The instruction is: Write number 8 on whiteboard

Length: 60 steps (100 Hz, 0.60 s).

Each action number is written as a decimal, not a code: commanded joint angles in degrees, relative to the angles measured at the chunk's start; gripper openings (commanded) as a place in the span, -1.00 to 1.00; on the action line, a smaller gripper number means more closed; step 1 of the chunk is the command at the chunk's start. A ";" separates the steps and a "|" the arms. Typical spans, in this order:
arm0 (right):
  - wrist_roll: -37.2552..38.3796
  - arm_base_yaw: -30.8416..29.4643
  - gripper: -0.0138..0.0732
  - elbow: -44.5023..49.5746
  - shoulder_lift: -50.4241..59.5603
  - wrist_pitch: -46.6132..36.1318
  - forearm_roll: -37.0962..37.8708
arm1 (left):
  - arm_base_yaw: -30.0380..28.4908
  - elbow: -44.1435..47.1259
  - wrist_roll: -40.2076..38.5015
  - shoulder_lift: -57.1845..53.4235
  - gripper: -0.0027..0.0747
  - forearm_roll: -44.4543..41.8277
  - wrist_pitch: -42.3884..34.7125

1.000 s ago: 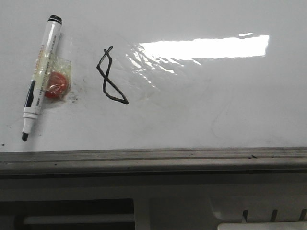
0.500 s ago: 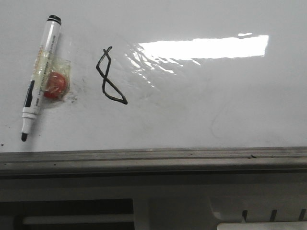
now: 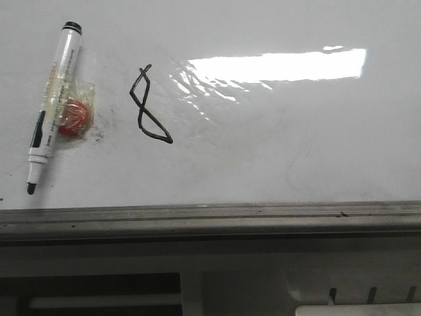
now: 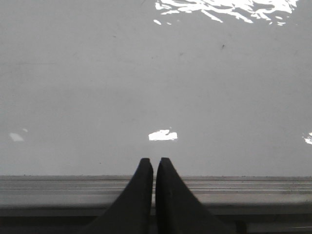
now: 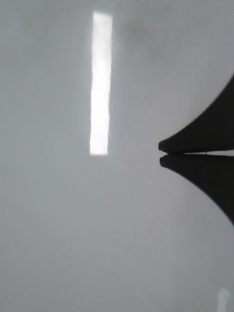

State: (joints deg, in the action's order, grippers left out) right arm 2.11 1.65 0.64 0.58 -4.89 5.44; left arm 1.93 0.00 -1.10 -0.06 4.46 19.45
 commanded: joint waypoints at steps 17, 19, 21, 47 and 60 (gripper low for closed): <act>-0.03 -13.04 -0.83 0.66 1.33 8.41 -1.78 | 0.12 1.90 0.00 -1.76 -0.98 0.62 -2.33; -0.03 -13.46 -0.83 0.66 1.33 9.42 -1.78 | 0.12 1.90 0.00 -1.76 -0.98 0.62 -2.33; -0.03 -13.63 -0.83 0.66 1.33 10.77 -1.78 | 0.12 1.90 0.00 -1.76 -0.98 0.62 -2.33; -0.03 -14.08 -0.83 0.76 1.33 19.92 -2.20 | 0.12 1.90 0.00 -1.76 -0.98 0.62 -2.33; -0.03 -14.08 -0.83 0.76 1.33 21.65 -2.29 | 0.12 1.90 0.00 -1.76 -0.98 0.62 -2.33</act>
State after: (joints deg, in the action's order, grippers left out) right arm 2.24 -12.05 0.64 0.58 18.31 3.34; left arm 1.93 0.00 -1.10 -0.06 4.46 19.45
